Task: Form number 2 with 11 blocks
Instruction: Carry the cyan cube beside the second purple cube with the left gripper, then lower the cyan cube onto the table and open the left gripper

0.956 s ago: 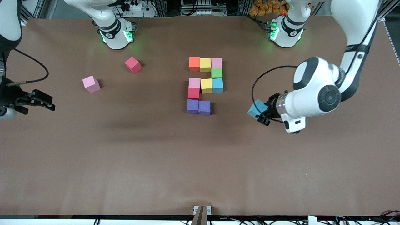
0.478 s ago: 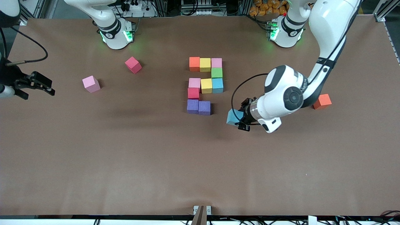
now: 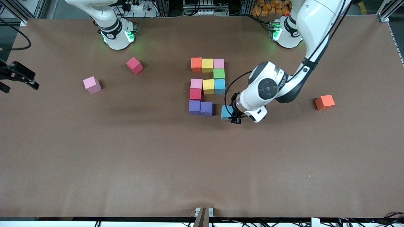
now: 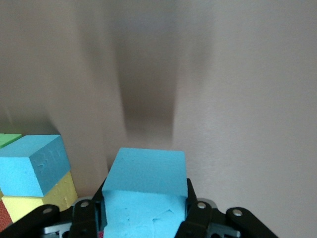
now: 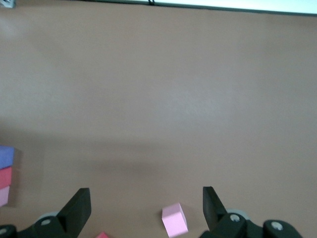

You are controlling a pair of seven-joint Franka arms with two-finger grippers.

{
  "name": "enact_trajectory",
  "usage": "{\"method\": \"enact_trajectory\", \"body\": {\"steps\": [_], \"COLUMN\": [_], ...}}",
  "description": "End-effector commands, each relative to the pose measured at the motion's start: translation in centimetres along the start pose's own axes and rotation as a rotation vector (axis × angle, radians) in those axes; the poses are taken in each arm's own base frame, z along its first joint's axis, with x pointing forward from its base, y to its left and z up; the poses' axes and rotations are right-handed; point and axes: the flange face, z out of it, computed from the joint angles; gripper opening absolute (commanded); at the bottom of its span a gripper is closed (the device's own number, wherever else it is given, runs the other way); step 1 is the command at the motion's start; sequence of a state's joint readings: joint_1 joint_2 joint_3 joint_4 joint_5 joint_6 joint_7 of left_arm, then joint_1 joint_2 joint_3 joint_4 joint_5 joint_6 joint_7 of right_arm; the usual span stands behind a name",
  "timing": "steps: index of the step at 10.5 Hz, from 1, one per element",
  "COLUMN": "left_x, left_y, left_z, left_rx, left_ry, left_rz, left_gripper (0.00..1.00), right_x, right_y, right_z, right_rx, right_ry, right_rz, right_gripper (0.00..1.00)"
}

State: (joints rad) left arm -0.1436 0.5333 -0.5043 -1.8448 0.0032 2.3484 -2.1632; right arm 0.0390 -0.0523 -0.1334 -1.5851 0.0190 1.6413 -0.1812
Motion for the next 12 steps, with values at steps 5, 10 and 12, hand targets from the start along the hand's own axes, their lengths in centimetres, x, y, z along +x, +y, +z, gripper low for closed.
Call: {"method": "enact_trajectory", "body": {"steps": [5, 10, 12], "left_x": [-1.5, -2.4, -2.6], "left_y": [-1.1, -1.6, -1.8], "left_z": [4.6, 5.5, 6.1], "left_rx": [-0.064, -0.073, -0.068], "left_ry": [0.056, 0.032, 0.031], "left_rz": [-0.044, -0.046, -0.045], "left_gripper": [0.59, 0.59, 0.59], "right_x": [-0.1, -0.8, -1.5], "right_y": [0.3, 0.9, 3.4], "right_z": [-0.9, -2.2, -2.3], "right_rx": [-0.078, -0.069, -0.071], "right_ry": [-0.024, -0.045, -0.048], "right_rz": [-0.006, 0.000, 0.049], "right_gripper": [1.00, 1.00, 1.00]}}
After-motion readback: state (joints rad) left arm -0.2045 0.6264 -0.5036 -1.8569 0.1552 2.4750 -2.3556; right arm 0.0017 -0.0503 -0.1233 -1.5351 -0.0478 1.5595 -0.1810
